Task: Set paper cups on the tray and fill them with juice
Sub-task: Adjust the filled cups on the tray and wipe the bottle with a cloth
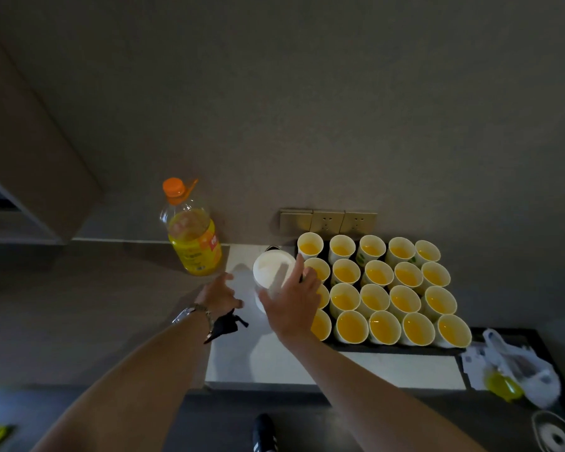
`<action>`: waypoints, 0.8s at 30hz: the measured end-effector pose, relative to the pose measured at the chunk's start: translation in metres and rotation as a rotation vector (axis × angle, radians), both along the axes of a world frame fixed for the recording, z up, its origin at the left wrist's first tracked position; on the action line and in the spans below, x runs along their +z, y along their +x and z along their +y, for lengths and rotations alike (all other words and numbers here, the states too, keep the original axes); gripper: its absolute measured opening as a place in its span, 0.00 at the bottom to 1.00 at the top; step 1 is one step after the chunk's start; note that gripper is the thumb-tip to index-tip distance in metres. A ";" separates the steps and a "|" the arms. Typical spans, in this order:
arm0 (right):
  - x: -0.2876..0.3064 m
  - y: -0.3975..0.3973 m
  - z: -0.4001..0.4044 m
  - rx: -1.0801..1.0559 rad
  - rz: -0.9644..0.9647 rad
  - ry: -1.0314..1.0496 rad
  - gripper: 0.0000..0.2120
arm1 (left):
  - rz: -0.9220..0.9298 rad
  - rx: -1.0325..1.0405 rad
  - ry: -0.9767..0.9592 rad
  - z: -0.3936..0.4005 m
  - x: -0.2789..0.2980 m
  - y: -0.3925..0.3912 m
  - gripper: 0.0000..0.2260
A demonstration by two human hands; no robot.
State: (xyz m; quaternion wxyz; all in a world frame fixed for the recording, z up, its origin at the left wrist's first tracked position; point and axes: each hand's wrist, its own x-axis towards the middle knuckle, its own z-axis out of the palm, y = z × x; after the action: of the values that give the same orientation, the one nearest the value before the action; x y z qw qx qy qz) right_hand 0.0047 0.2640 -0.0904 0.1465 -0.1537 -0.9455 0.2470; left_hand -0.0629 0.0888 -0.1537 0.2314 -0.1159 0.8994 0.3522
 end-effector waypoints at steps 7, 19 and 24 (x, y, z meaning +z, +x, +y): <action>0.019 -0.033 -0.032 0.172 0.057 0.072 0.37 | 0.119 0.329 -0.049 -0.049 0.023 -0.016 0.33; 0.033 -0.105 -0.101 0.486 -0.257 -0.038 0.32 | 0.211 0.374 -0.064 -0.105 0.055 -0.051 0.61; 0.033 -0.129 -0.119 0.524 -0.273 -0.238 0.34 | 0.272 0.279 -0.039 -0.119 0.058 -0.069 0.60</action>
State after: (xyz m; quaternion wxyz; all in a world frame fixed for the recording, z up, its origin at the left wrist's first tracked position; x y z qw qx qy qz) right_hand -0.1238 0.1452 -0.0578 -0.0694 0.0474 -0.9283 0.3623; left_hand -0.1320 -0.0297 -0.0959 0.0542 -0.1950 0.9043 0.3758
